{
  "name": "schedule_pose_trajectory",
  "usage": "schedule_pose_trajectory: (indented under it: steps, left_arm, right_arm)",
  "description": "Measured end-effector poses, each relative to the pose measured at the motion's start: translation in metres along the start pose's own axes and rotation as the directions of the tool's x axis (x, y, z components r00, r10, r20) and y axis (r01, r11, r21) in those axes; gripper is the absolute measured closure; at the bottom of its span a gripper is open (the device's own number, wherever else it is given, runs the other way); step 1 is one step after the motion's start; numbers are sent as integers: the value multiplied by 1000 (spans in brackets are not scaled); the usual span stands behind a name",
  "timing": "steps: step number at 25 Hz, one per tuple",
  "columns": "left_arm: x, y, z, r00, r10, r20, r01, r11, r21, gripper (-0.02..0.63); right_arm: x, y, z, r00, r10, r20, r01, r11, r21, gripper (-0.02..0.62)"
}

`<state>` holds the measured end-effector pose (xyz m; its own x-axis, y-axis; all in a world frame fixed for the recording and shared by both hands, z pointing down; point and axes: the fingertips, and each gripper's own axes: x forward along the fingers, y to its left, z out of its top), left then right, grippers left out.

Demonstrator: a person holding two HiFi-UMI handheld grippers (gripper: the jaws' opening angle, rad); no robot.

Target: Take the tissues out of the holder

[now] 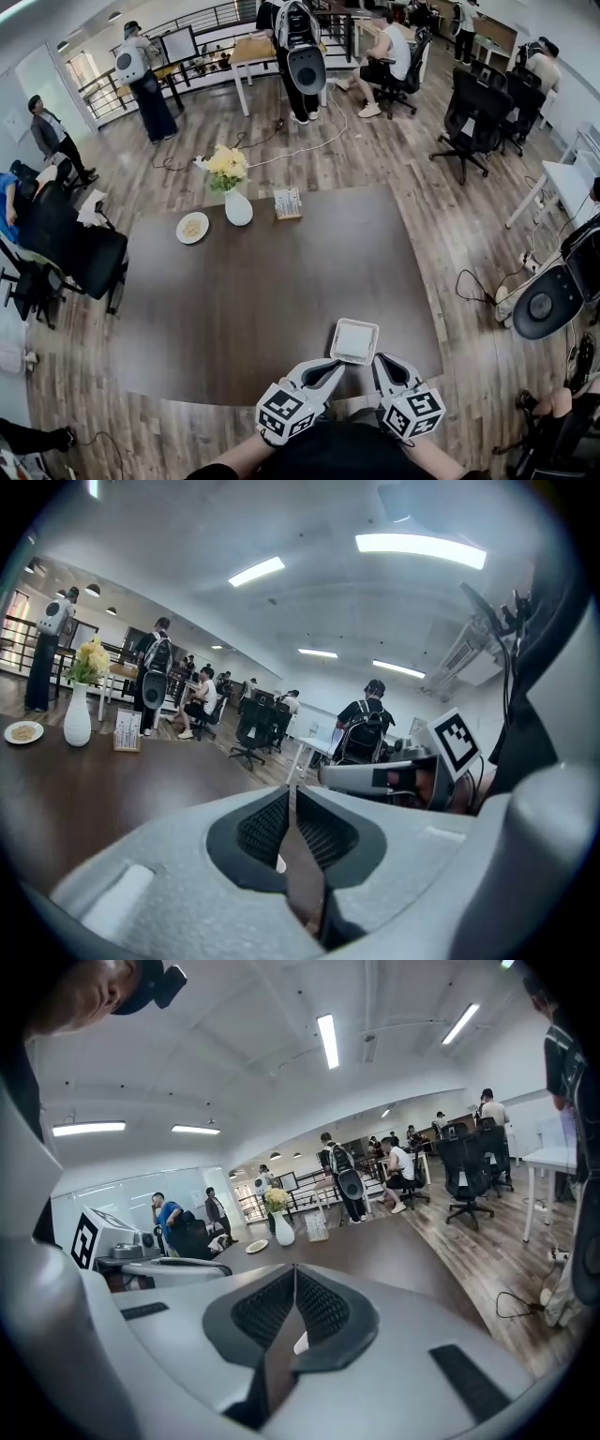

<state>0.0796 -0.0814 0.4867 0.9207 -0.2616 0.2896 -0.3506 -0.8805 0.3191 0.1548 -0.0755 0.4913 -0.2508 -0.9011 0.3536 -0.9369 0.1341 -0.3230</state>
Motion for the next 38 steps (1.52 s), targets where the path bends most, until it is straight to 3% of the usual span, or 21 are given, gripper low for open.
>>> schedule_pose_trajectory:
  steps: [5,10,17,21,24,27,32,35,38]
  left_arm:
    - [11,29,-22,998,33,-56,-33,999,2,593]
    - [37,46,-23,981,92,-173,-79,994,77,569]
    - [78,63,-66,923,138,-359,-92,986,142,535]
    - [100,70,-90,889,144,-435,-64,979,195,514]
    - [110,74,-112,851,156,-501,-33,969,245,509]
    - [115,75,-128,808,166,-565,6,957,289,468]
    - [123,78,-138,759,176,-627,74,933,352,465]
    - [127,84,-144,734,178,-656,106,923,369,465]
    - [130,87,-151,711,180,-680,127,918,376,465]
  right_arm:
    - [27,-15,-16,996,4,-86,-9,998,-54,583]
    - [50,-44,-6,987,15,-160,-35,992,-120,578]
    - [85,-77,-34,954,43,-298,-111,970,-215,529]
    - [98,-86,-60,929,63,-365,-158,959,-237,511]
    - [103,-85,-80,905,84,-418,-202,948,-247,497]
    - [105,-82,-97,869,100,-485,-277,911,-307,480]
    - [109,-78,-124,786,89,-612,-430,790,-437,466]
    - [113,-77,-132,759,65,-647,-483,723,-494,458]
    - [115,-78,-140,744,48,-667,-501,700,-508,457]
